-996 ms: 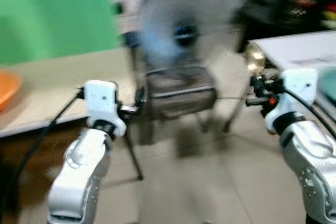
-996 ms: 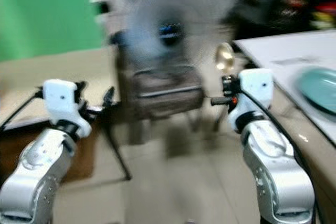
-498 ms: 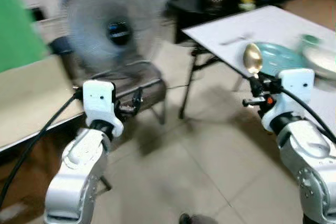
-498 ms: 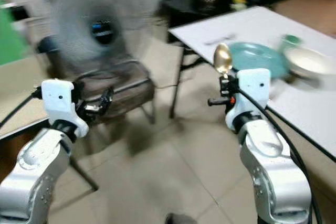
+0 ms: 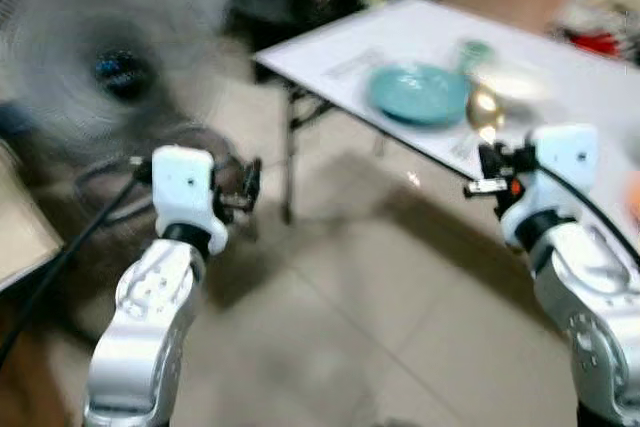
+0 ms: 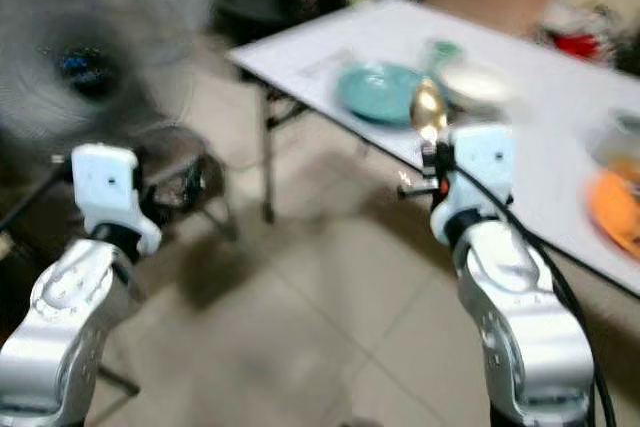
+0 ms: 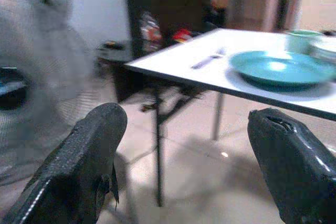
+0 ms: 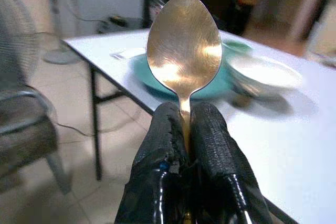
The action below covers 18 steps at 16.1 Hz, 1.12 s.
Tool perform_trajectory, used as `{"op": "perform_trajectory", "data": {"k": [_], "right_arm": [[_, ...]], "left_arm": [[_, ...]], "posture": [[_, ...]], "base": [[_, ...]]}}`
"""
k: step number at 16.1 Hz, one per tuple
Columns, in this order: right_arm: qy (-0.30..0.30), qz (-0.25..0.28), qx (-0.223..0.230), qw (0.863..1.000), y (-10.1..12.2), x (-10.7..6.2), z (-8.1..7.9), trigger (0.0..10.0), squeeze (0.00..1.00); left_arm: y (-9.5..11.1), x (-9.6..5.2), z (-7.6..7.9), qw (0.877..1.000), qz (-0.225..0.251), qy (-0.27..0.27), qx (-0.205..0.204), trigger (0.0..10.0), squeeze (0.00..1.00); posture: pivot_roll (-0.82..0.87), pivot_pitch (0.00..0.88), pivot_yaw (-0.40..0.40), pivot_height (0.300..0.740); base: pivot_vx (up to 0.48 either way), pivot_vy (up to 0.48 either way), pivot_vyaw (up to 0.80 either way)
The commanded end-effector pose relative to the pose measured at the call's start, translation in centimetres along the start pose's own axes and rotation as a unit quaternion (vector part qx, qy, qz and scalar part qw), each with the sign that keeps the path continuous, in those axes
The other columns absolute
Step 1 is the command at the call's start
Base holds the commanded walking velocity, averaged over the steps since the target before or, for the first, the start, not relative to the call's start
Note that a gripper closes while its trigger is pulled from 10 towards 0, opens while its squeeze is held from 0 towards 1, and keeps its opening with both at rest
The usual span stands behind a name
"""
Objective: Setting the table
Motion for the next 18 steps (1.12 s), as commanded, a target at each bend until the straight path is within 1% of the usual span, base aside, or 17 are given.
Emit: {"op": "perform_trajectory", "data": {"k": [1,4,5,6,7,9,11,14,18], "right_arm": [[-0.012,-0.003,-0.001,1.000,0.0,0.0,0.3,10.0,0.00],[-0.022,-0.014,0.010,1.000,-0.7,0.1,0.0,10.0,0.00],[-0.023,-0.016,0.011,1.000,-0.9,0.2,-0.1,10.0,0.00],[-0.023,-0.018,0.013,1.000,-1.0,0.2,-0.3,10.0,0.00],[-0.018,-0.017,0.019,1.000,-1.3,0.3,-0.7,10.0,0.00],[-0.028,-0.017,0.012,0.999,-1.5,0.5,-0.4,10.0,0.00],[-0.051,-0.027,0.017,0.998,-2.0,0.6,0.5,10.0,0.00],[-0.059,-0.031,0.029,0.997,-2.3,0.5,0.7,10.0,0.00],[-0.057,-0.026,0.025,0.998,-2.0,0.3,0.5,10.0,0.00]], "left_arm": [[0.2,0.1,0.0,1.000,0.005,-0.002,0.006,10.0,0.00],[0.4,0.1,-0.3,1.000,0.009,-0.007,0.006,10.0,0.00],[0.5,0.1,-0.5,1.000,0.011,-0.003,-0.004,10.0,0.00],[0.7,0.1,-0.9,1.000,0.013,0.002,-0.012,10.0,0.00],[0.6,-0.1,-1.5,1.000,0.013,-0.001,-0.006,10.0,0.00],[0.5,-0.2,-1.4,1.000,0.010,-0.015,0.005,10.0,0.00],[0.4,-0.4,-0.8,0.999,0.009,-0.034,0.020,10.0,0.00],[0.5,-0.2,-0.3,0.998,0.012,-0.051,0.023,10.0,0.00],[0.8,0.4,-0.3,0.998,0.019,-0.058,0.022,10.0,0.00]], "posture": [[-0.06,0.000,0.005,0.740],[-0.03,0.000,0.014,0.740],[-0.03,0.000,0.016,0.740],[-0.02,0.000,0.022,0.740],[-0.01,0.000,0.038,0.740],[-0.01,0.000,0.035,0.740],[-0.01,0.000,0.033,0.740],[-0.01,0.000,0.042,0.740],[-0.03,0.000,0.047,0.740]], "base": [[0.000,0.000,-0.80],[0.000,0.000,-0.80],[0.000,0.000,-0.80],[0.000,0.000,-0.80],[0.262,0.000,-0.41],[0.266,0.000,0.00],[0.289,0.000,0.00],[0.309,0.000,-0.80],[0.309,0.000,-0.80]]}}
Point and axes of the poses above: a point about 5 cm out from each wrist's last joint towards the gripper, its own x axis pointing out of the wrist towards the gripper, its own y axis along the axis of the wrist's last joint, z = x × y, the point moved 3 cm from there along x, pointing out of the wrist towards the gripper, and after that the axes turned 8 degrees about x, right-handed, at the moved point
